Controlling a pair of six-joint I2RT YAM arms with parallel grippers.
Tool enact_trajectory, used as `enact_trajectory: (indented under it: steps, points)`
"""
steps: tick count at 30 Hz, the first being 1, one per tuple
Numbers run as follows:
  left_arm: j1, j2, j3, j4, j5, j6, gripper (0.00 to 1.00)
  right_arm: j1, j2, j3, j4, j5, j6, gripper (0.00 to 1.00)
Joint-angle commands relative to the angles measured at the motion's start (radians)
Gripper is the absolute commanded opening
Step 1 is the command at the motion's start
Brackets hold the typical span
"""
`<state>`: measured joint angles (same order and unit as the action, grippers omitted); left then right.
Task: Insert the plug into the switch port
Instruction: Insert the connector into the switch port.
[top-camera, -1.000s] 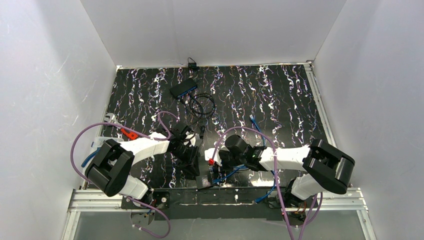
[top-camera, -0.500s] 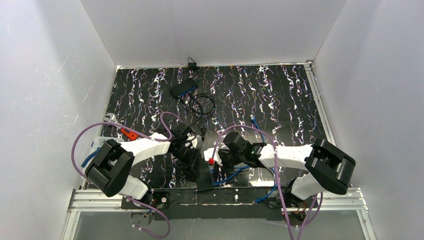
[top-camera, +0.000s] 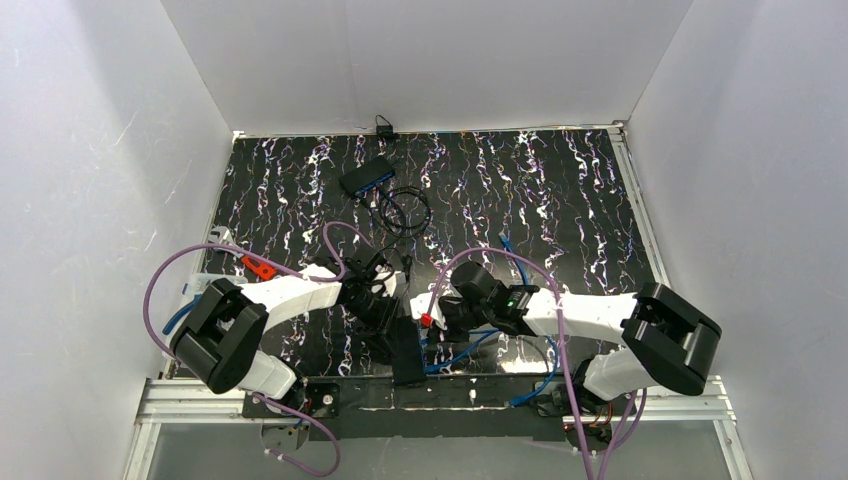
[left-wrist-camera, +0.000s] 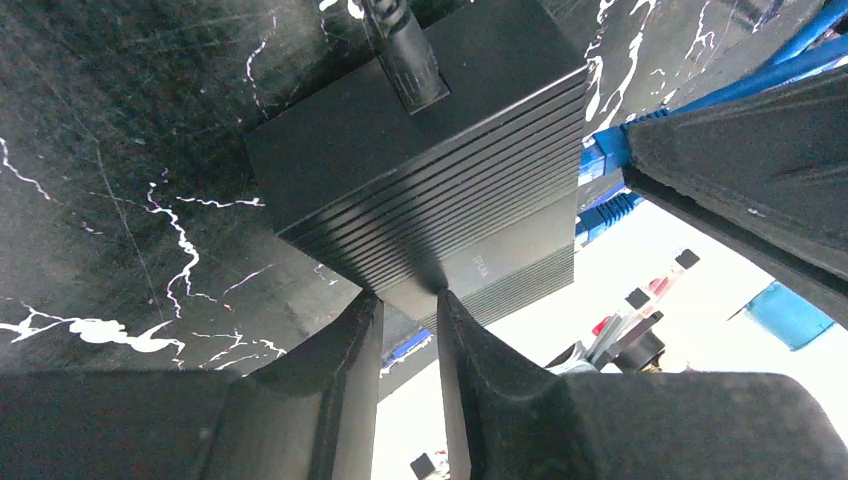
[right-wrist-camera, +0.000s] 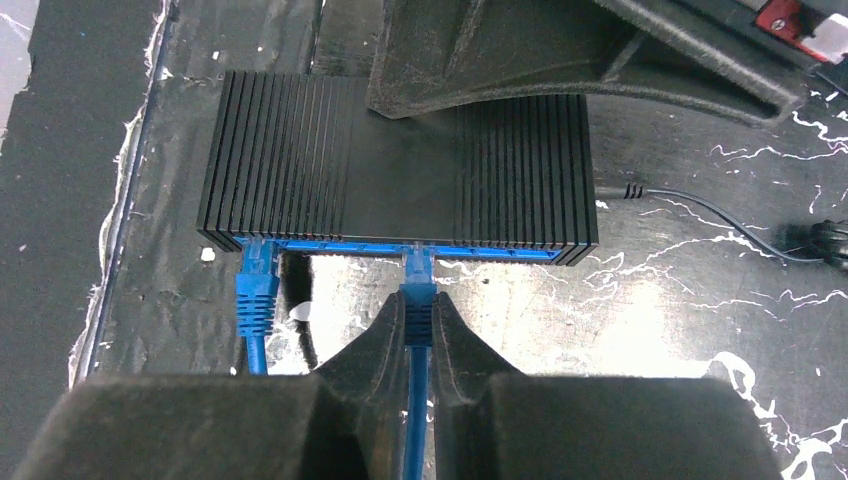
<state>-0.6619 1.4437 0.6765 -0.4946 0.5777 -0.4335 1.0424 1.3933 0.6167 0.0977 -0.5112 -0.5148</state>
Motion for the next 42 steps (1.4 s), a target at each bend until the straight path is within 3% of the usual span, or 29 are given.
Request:
enact_trajectory:
  steps: [1,14,23,25,29,33,36,40,42]
  points:
    - [-0.028,-0.026,0.056,0.187,0.093,0.008,0.20,0.022,-0.059,0.026,0.287,-0.140,0.037,0.01]
    - [-0.028,-0.017,0.052,0.239,0.129,-0.010,0.17,0.021,-0.059,-0.014,0.327,-0.129,0.071,0.01]
    - [-0.028,-0.035,0.075,0.158,0.059,0.003,0.18,0.006,-0.145,-0.049,0.249,0.025,0.083,0.01]
    - [-0.027,-0.044,0.086,0.129,0.022,-0.001,0.21,0.002,-0.175,-0.051,0.208,0.061,0.086,0.06]
    - [-0.028,-0.087,0.102,0.075,-0.062,-0.023,0.32,-0.001,-0.245,-0.077,0.159,0.142,0.106,0.28]
    - [-0.028,-0.159,0.094,0.046,-0.137,-0.066,0.54,-0.001,-0.295,-0.108,0.119,0.209,0.120,0.41]
    - [-0.028,-0.215,0.075,0.040,-0.164,-0.097,0.72,0.000,-0.282,-0.078,0.025,0.235,0.114,0.45]
    - [-0.027,-0.264,0.050,0.026,-0.179,-0.142,0.85,0.000,-0.265,-0.051,-0.064,0.242,0.090,0.47]
    - [-0.028,-0.284,0.033,0.030,-0.184,-0.167,0.98,0.000,-0.267,-0.057,-0.083,0.263,0.074,0.48]
